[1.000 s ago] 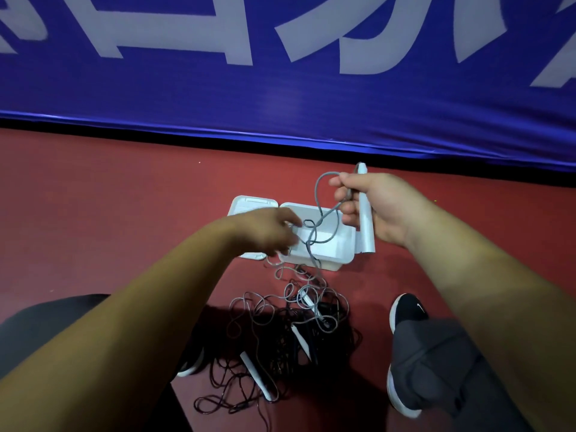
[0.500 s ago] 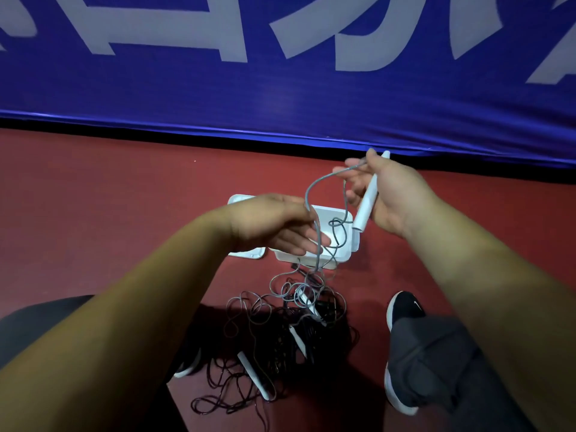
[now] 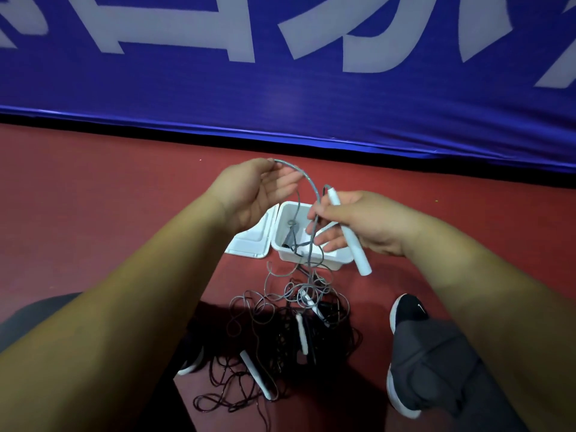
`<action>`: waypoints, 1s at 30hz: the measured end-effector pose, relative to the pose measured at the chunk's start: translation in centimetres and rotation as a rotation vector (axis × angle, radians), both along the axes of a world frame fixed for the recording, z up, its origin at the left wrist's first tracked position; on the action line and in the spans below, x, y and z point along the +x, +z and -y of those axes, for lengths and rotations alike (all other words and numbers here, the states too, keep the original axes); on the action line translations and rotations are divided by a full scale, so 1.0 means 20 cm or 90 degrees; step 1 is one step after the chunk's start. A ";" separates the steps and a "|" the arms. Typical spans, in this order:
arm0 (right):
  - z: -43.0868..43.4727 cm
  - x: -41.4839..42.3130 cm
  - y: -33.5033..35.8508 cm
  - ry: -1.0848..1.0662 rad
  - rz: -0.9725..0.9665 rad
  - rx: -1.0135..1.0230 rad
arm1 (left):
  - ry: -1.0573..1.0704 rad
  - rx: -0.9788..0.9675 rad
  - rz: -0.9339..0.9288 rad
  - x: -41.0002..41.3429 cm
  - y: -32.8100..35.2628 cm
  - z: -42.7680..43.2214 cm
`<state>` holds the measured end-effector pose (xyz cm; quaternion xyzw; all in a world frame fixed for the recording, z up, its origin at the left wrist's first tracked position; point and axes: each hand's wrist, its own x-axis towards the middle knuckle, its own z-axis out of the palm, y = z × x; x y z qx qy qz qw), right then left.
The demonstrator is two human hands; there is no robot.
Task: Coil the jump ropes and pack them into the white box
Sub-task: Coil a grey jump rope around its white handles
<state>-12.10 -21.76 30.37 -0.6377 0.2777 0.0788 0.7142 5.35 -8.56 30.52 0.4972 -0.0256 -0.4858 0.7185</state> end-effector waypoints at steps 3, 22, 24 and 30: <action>0.01 0.02 0.03 -0.124 0.074 0.036 | -0.078 0.071 0.064 -0.03 -0.01 0.00; 0.15 0.03 -0.03 -0.239 -0.081 0.024 | -0.363 0.126 0.197 -0.13 0.04 -0.04; 0.12 0.01 -0.09 -0.071 -0.216 -0.041 | -0.264 0.081 0.119 -0.12 0.06 -0.02; 0.04 -0.01 -0.10 0.175 -0.285 -0.052 | 0.019 -0.012 -0.059 -0.03 0.07 0.00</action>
